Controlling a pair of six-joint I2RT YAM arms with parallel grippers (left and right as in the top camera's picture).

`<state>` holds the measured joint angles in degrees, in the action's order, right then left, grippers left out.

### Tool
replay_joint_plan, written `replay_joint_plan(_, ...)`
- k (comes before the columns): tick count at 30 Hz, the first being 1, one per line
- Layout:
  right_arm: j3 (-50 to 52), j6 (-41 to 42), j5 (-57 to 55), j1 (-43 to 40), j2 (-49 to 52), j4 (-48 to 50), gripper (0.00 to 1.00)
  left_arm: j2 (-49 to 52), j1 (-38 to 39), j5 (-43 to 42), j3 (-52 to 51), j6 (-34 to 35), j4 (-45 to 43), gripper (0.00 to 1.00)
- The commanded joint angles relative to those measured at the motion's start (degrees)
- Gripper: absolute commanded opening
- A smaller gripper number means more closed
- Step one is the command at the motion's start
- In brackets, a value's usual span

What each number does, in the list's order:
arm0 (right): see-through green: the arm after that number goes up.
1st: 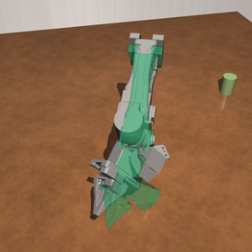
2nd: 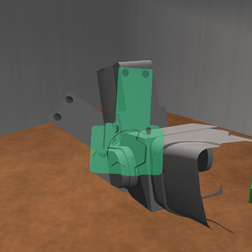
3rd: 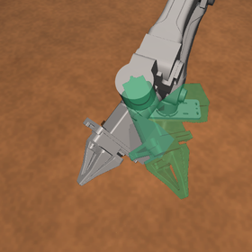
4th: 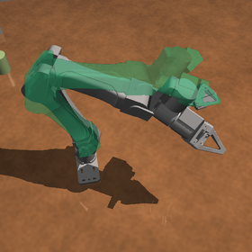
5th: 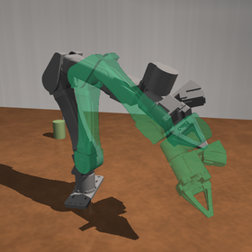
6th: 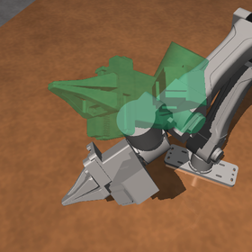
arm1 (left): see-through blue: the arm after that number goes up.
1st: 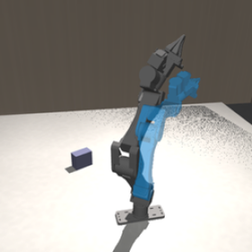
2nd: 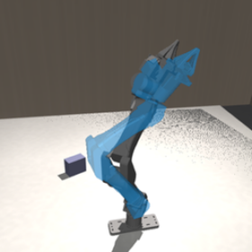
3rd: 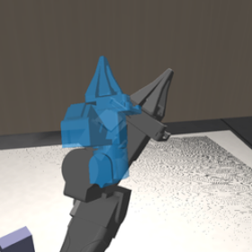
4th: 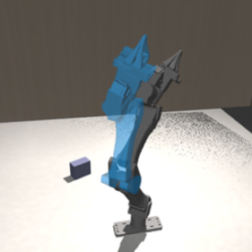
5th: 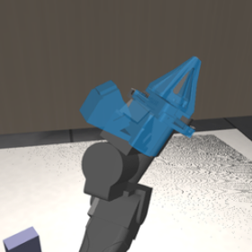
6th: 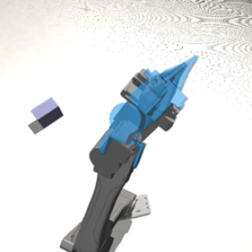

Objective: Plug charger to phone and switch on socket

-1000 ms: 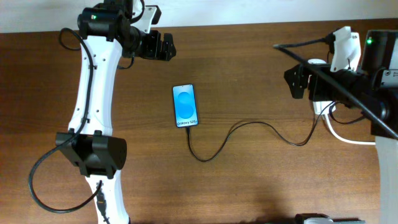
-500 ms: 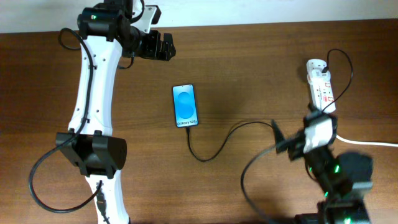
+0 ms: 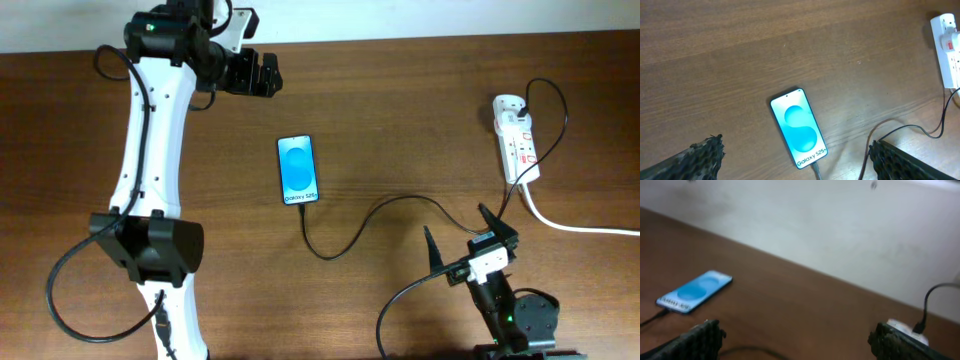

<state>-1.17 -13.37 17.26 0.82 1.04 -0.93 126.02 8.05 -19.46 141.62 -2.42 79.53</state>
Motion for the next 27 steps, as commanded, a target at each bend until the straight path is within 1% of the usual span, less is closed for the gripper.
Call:
replay_joint_plan(1, 0.85, 0.31, 1.01, 0.44, -0.85, -2.10, 0.98, -0.44, -0.35, 0.00, 1.03, -0.92, -0.15, 0.99)
replay_joint_plan(21, 0.85, 0.28, 0.98, 0.35, -0.85, -2.05, 0.98, -0.50, 0.00, 0.02, 1.03, -0.92, -0.13, 0.99)
replay_joint_plan(25, 0.85, 0.28, 0.98, 0.35, -0.85, -2.05, 0.98, -5.51, 3.15, 0.50, 0.33, -0.94, 0.31, 0.99)
replay_joint_plan(26, 0.85, 0.28, 0.98, 0.35, -0.85, -2.05, 0.98, -8.24, 3.82, 2.21, -1.49, -0.94, -0.42, 0.99)
replay_joint_plan(27, 0.85, 0.31, 0.98, 0.35, -0.85, -2.05, 0.98, -12.44, 4.35, 5.05, -5.57, -0.92, -2.73, 0.99)
